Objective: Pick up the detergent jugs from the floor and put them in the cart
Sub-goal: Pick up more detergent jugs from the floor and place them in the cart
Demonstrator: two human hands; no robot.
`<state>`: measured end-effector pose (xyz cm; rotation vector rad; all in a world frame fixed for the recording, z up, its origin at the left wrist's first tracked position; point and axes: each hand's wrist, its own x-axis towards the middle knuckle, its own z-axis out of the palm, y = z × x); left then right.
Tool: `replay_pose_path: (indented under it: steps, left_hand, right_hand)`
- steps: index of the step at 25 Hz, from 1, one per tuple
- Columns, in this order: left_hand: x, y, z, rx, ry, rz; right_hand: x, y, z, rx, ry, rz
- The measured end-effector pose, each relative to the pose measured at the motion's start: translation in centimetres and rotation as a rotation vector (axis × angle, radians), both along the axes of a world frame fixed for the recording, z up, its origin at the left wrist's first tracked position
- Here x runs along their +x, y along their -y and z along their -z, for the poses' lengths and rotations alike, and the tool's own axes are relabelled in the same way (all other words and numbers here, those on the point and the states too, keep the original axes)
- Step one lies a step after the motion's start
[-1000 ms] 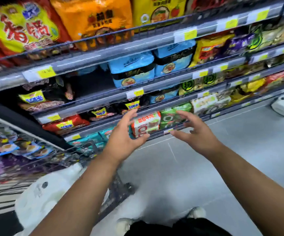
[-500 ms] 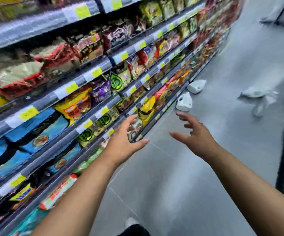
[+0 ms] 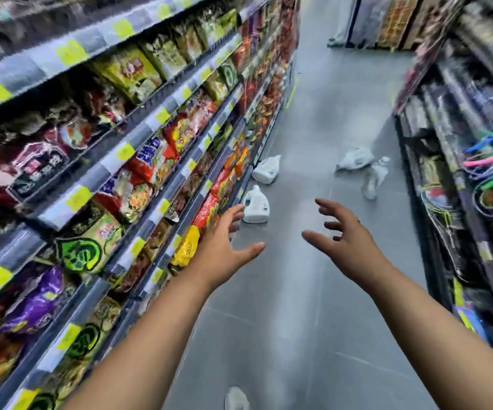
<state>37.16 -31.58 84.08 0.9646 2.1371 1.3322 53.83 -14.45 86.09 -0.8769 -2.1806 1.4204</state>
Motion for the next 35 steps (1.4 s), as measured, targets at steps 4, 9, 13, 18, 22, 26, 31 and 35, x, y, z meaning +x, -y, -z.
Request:
replay_pose_path:
  steps: [4, 9, 13, 18, 22, 26, 31, 35]
  left_hand:
    - [-5.4, -9.8, -1.3, -0.006, 0.012, 0.124]
    - [-9.1, -24.8, -1.3, -0.018, -0.016, 0.292]
    - [-11.0, -36.7, -1.1, 0.0, -0.012, 0.325]
    - [-13.2, -51.2, -1.5, -0.005, -0.017, 0.342]
    - [-15.9, -60.9, -1.0, -0.016, -0.022, 0.396]
    - [-20.7, -72.1, 1.2, -0.044, -0.036, 0.478]
    - [-26.6, -86.4, 4.5, -0.123, -0.067, 0.65]
    - [-28.8, -97.1, 6.9, -0.238, -0.095, 0.811]
  right_hand:
    - [-2.9, -7.5, 0.1, -0.02, -0.009, 0.126]
    - [-4.9, -19.8, 1.2, -0.036, -0.022, 0.284]
    - [-6.8, -31.0, 2.1, -0.029, -0.029, 0.33]
    - [-8.9, -44.6, 1.9, -0.052, 0.002, 0.375]
    - [-11.3, -53.0, 2.8, -0.084, 0.025, 0.418]
    - [-15.2, -62.0, 5.7, -0.108, 0.049, 0.508]
    - [-20.2, -72.5, 9.4, -0.165, 0.09, 0.701]
    - [-22.7, -79.3, 12.6, -0.252, 0.101, 0.866]
